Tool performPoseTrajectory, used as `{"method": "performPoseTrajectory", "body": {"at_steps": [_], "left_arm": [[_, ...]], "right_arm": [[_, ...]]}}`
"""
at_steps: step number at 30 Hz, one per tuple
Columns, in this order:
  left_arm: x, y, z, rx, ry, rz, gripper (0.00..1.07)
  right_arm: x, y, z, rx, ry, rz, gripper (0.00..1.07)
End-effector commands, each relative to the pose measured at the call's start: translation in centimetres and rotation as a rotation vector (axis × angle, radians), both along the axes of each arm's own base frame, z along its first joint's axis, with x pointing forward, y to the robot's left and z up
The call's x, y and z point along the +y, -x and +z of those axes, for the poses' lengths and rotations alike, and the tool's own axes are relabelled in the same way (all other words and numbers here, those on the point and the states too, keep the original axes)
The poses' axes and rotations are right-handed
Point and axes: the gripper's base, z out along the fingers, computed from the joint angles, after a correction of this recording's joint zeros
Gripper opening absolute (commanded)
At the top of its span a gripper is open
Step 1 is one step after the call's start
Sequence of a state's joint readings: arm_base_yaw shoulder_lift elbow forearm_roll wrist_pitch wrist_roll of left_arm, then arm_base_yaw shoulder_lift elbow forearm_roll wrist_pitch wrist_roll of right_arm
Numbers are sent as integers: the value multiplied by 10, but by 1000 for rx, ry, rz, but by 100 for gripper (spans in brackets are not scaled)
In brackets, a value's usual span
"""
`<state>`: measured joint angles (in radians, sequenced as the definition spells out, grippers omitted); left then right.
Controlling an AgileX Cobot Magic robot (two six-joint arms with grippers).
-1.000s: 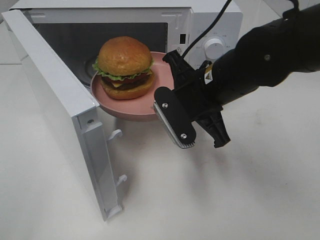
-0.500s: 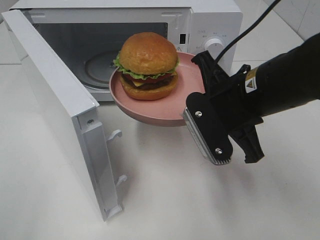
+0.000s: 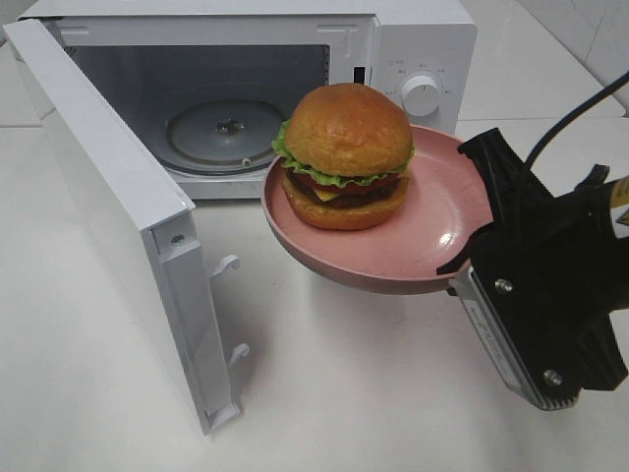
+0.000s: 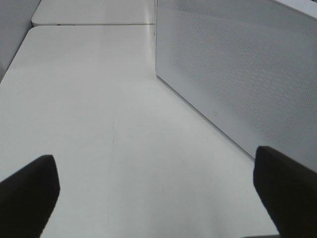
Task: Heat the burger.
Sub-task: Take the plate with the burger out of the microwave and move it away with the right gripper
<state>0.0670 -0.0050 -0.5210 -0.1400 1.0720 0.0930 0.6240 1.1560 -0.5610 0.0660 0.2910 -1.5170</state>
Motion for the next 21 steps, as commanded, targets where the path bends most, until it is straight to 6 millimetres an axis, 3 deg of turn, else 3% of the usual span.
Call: {"method": "performPoseTrajectory", "body": {"at_steps": [1,12,21], "left_arm": [[-1,0,-1,3,11,-1,100],[-1,0,-1,3,11,-1,100],[-1,0,-1,3,11,-1,100]], "right_arm": [[-3,2,12,-63,-62,-29,0],[-28,31,18,-57,-39,-67,0],[-42,40,27,-70,-43,-164,0]]}}
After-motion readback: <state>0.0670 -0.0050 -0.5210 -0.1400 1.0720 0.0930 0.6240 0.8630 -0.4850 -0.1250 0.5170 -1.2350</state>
